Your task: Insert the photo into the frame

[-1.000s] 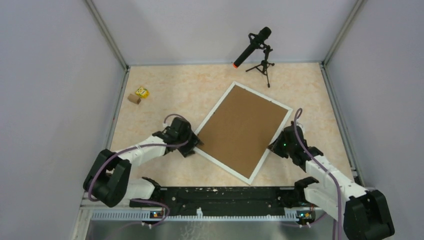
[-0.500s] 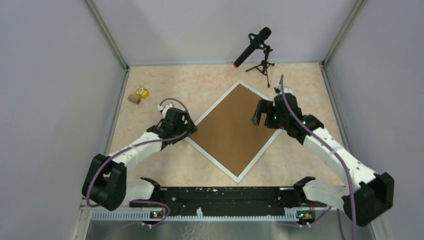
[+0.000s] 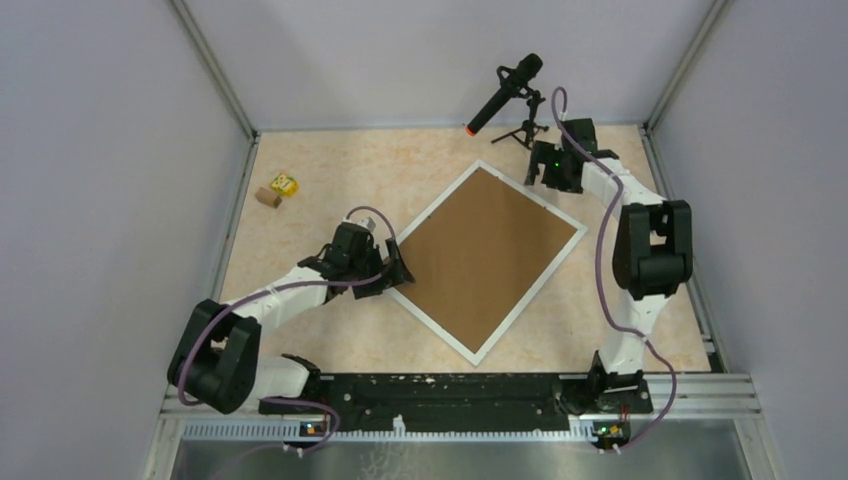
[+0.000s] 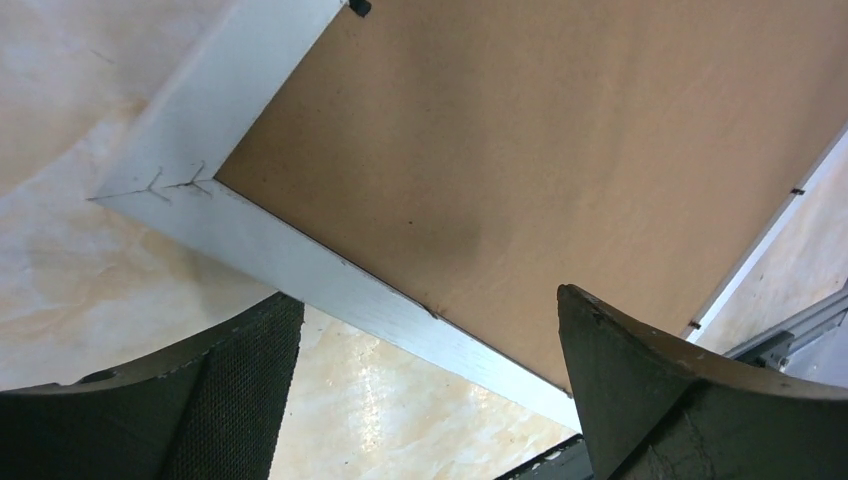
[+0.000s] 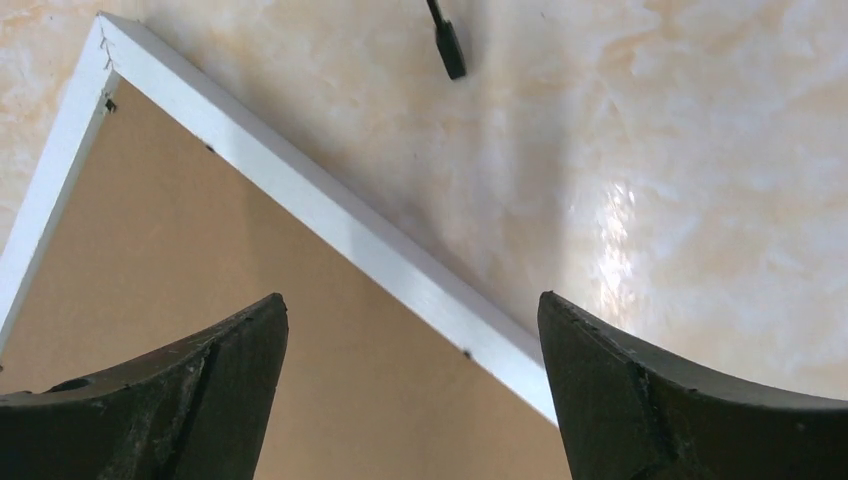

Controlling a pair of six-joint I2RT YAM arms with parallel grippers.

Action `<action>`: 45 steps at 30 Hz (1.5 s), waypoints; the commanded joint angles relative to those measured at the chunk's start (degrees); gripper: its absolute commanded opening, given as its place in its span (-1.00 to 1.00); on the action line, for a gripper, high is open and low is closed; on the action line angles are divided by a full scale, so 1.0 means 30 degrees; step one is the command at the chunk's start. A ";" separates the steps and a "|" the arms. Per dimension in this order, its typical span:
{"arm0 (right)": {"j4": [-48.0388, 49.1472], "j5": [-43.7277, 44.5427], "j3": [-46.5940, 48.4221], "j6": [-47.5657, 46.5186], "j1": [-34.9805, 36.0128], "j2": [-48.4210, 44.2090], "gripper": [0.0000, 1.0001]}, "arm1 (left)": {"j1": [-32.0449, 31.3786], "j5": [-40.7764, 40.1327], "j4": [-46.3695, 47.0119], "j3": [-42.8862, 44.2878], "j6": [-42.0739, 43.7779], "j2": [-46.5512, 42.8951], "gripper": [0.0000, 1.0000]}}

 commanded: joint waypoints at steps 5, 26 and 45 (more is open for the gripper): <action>-0.0106 -0.1832 0.2638 -0.0900 -0.0253 0.2757 0.74 | 0.0026 0.0825 0.3136 0.0463 0.0625 0.2009 0.97; 0.5741 -0.3318 -1.5570 0.4824 -0.0226 -0.8725 0.36 | 0.0508 -0.0536 -0.0711 0.9498 0.3229 0.8119 0.97; 0.7415 -0.3937 -1.6076 0.3813 -0.1220 -0.7420 -0.31 | 0.6763 0.2427 -0.4078 0.8506 0.7880 0.5281 0.39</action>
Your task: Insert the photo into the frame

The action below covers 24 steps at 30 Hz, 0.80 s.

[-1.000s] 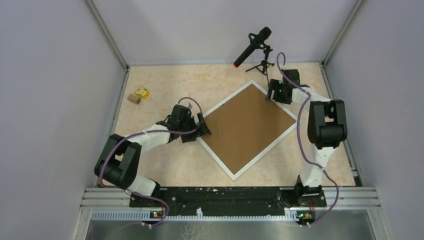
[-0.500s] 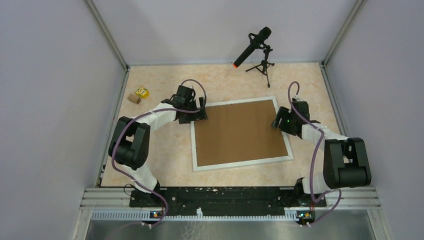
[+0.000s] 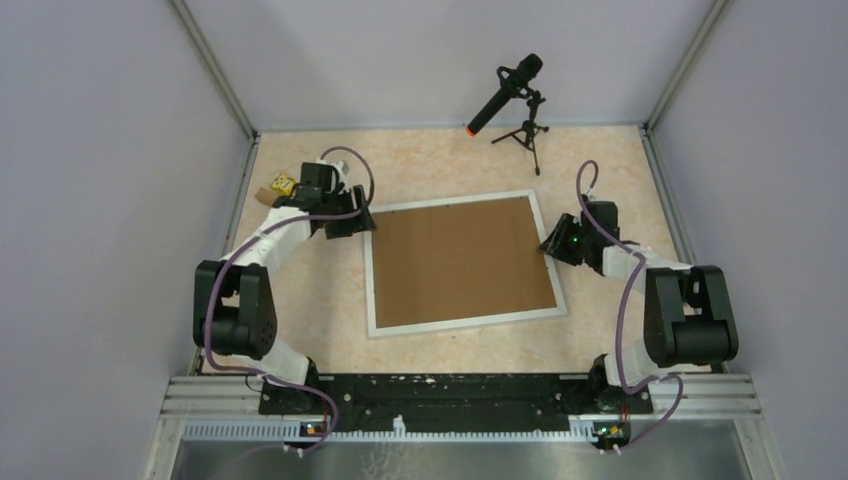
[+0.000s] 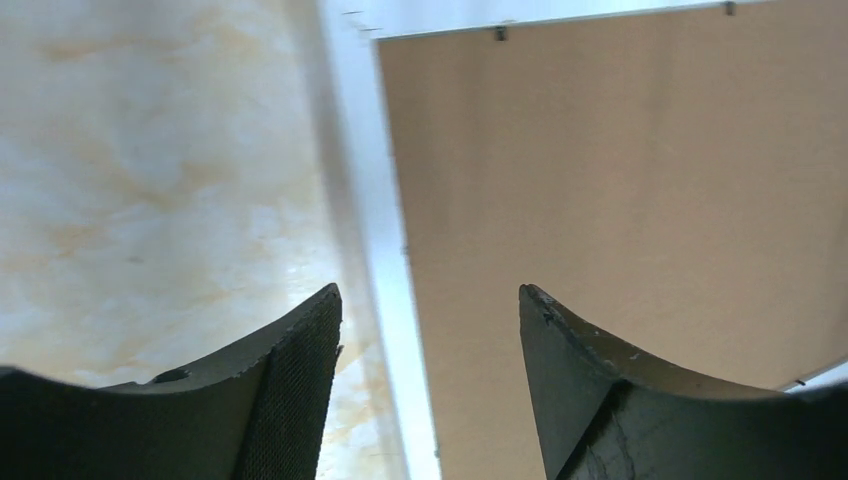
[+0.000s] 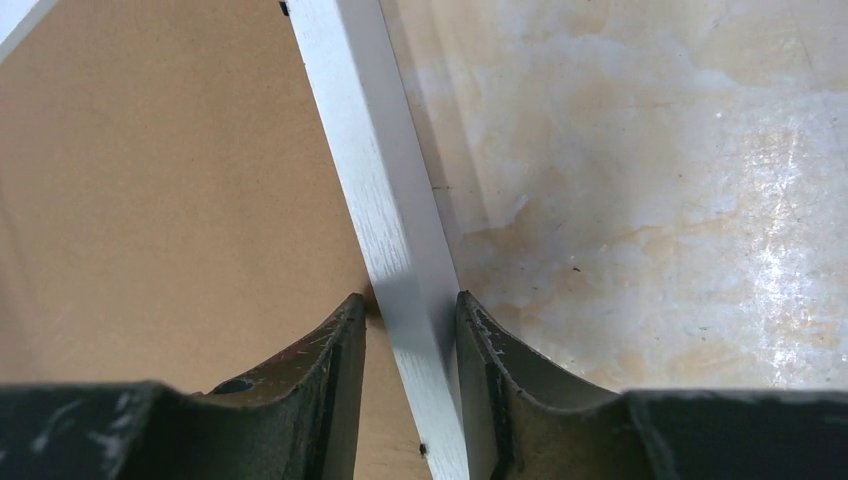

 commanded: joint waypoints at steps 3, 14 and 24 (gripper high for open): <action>-0.0494 0.0253 -0.0922 0.0084 -0.0159 0.0205 -0.39 | 0.2057 0.3338 0.0537 -0.0991 0.0315 0.0701 0.37; -0.0246 -0.0417 -0.0836 -0.0160 -0.0196 0.0321 -0.53 | 0.3171 0.4135 0.1846 -0.2114 0.0300 0.1321 -0.05; -0.0238 -0.0598 -0.0873 -0.0240 -0.0196 0.0338 -0.66 | 0.3213 0.5367 0.2367 -0.1375 -0.0067 0.2948 0.07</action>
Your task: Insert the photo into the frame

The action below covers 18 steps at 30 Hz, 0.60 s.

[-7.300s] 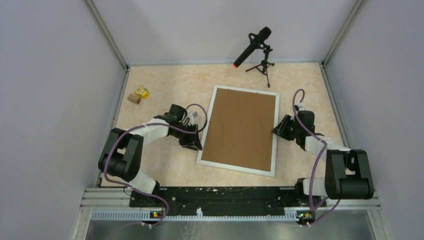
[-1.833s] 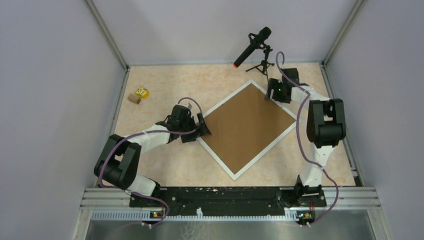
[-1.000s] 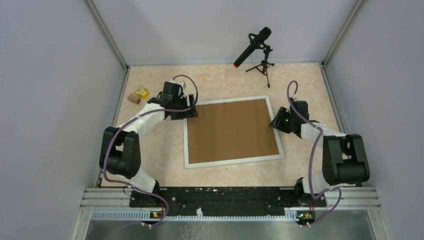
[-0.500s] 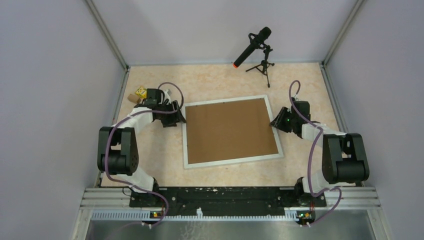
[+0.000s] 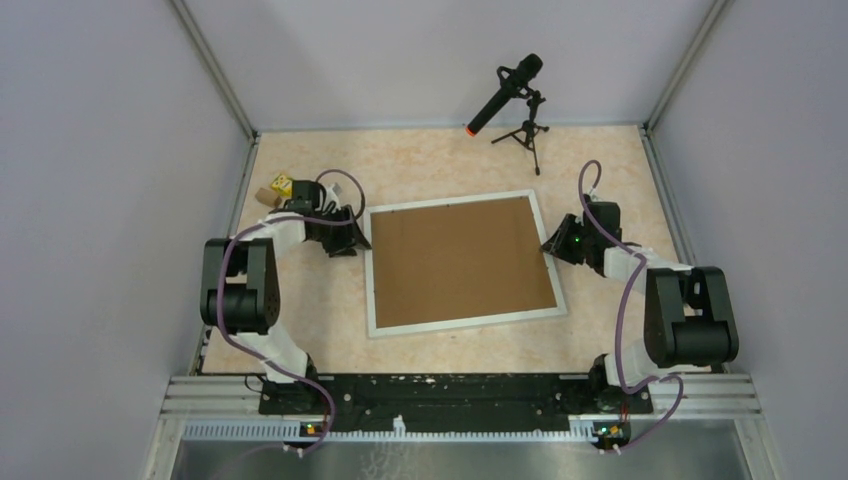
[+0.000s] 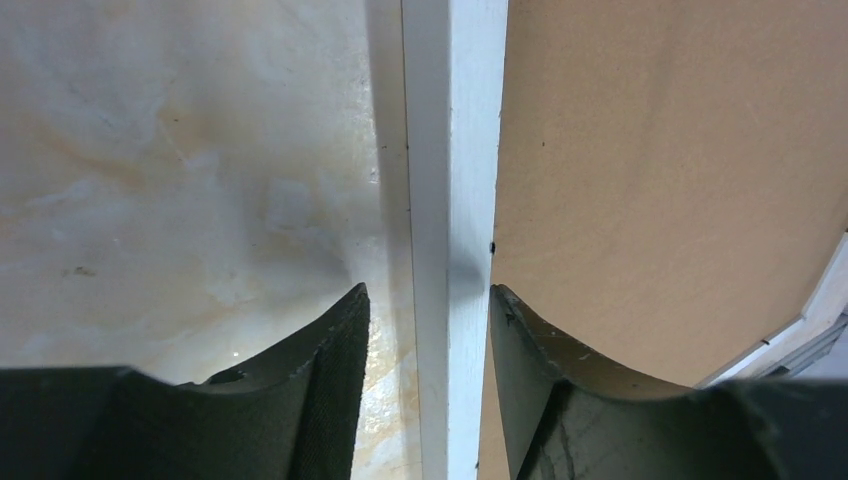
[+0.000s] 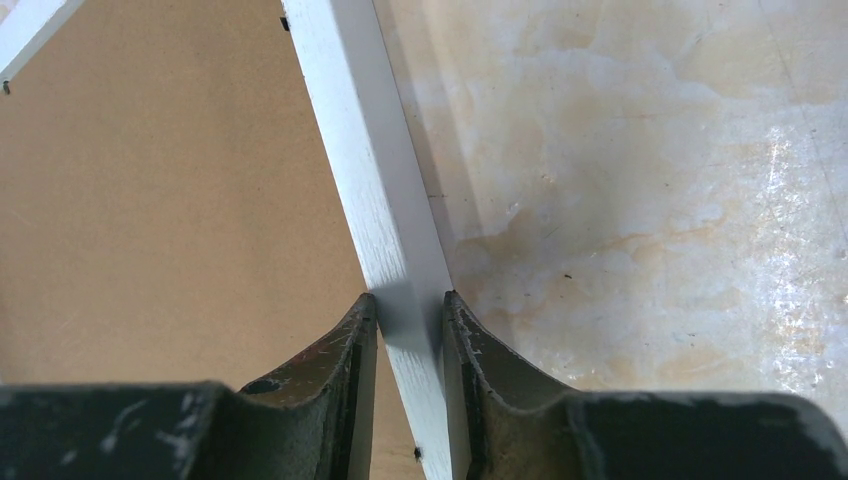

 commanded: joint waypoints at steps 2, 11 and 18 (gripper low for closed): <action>-0.0864 -0.0364 -0.0601 -0.0387 0.0137 0.0409 -0.69 | 0.0034 0.0870 0.0778 0.0872 -0.0251 0.0747 0.07; -0.0857 -0.0380 -0.0600 -0.0447 0.0135 0.0411 -0.74 | 0.1074 0.1340 0.1234 0.0753 -0.0643 0.0893 -0.03; -0.0864 -0.0455 -0.0551 -0.0503 0.0139 0.0399 -0.76 | 0.1197 0.1757 0.1423 0.0645 -0.0893 0.1366 0.03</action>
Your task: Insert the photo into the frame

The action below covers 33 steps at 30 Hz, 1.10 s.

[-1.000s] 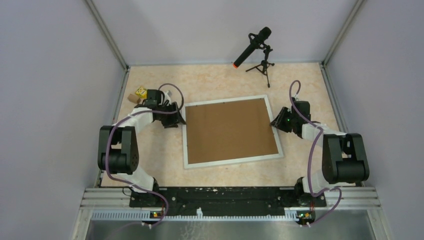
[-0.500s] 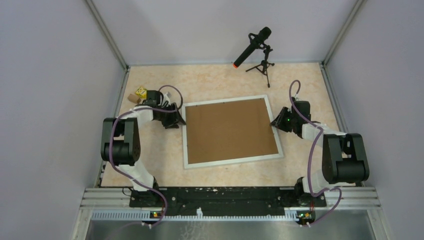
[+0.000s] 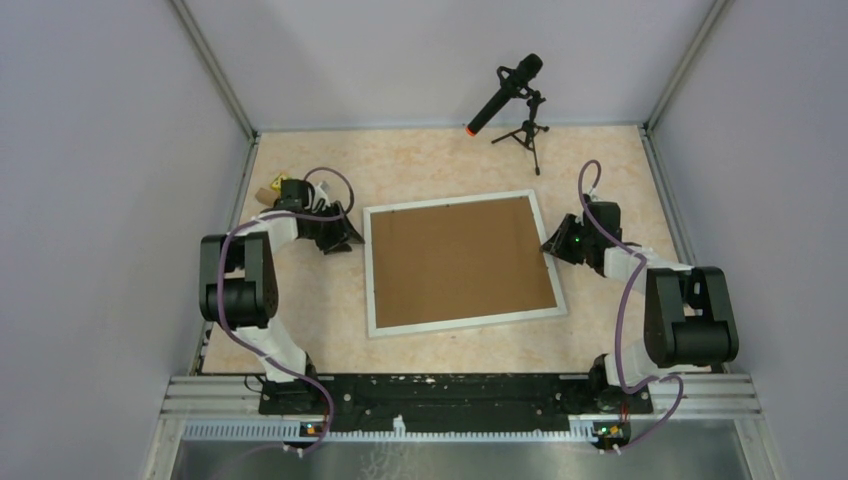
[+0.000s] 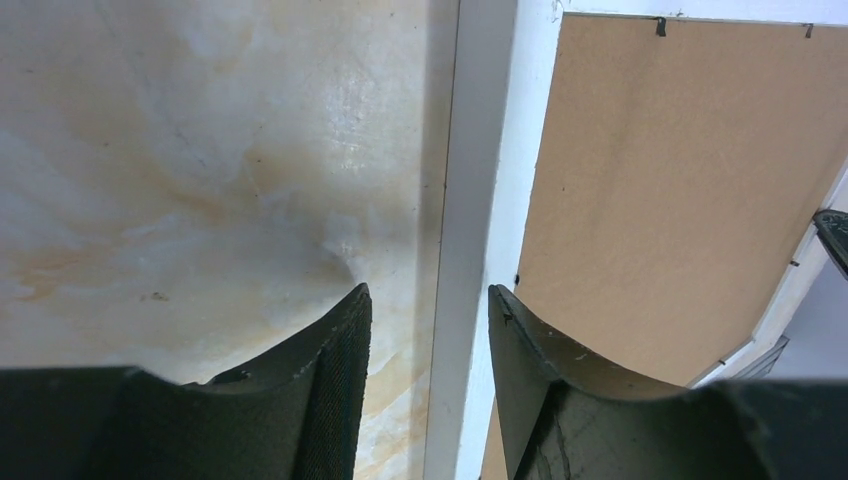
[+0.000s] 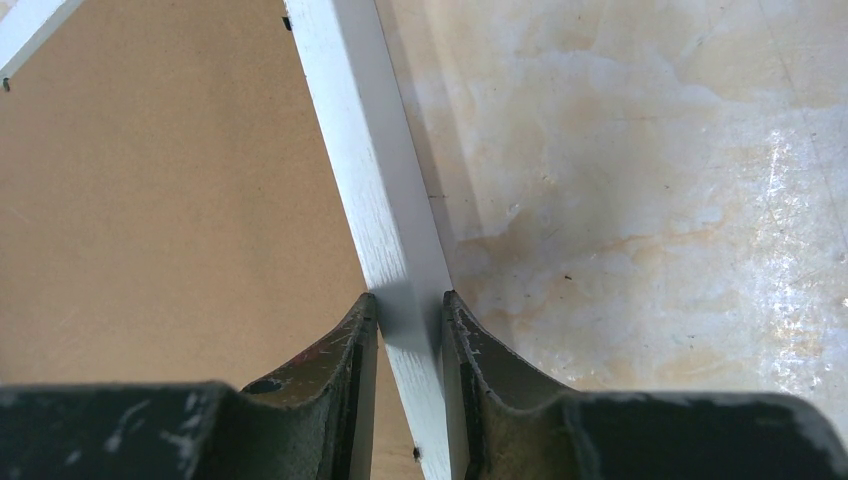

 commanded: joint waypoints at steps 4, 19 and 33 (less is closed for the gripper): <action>-0.0879 -0.0428 -0.0553 -0.0352 0.0168 0.0413 -0.77 | -0.0223 0.0901 0.0847 0.0245 -0.0227 0.0891 0.03; -0.0967 -0.0549 -0.0552 -0.0426 0.0168 0.0309 -0.80 | -0.1025 0.0394 0.0491 0.0317 -0.0101 0.1793 -0.02; -0.0865 -0.0652 -0.0613 -0.0411 0.0168 0.0290 -0.83 | -0.2526 -0.1605 0.0037 0.0292 -0.0731 0.2654 0.03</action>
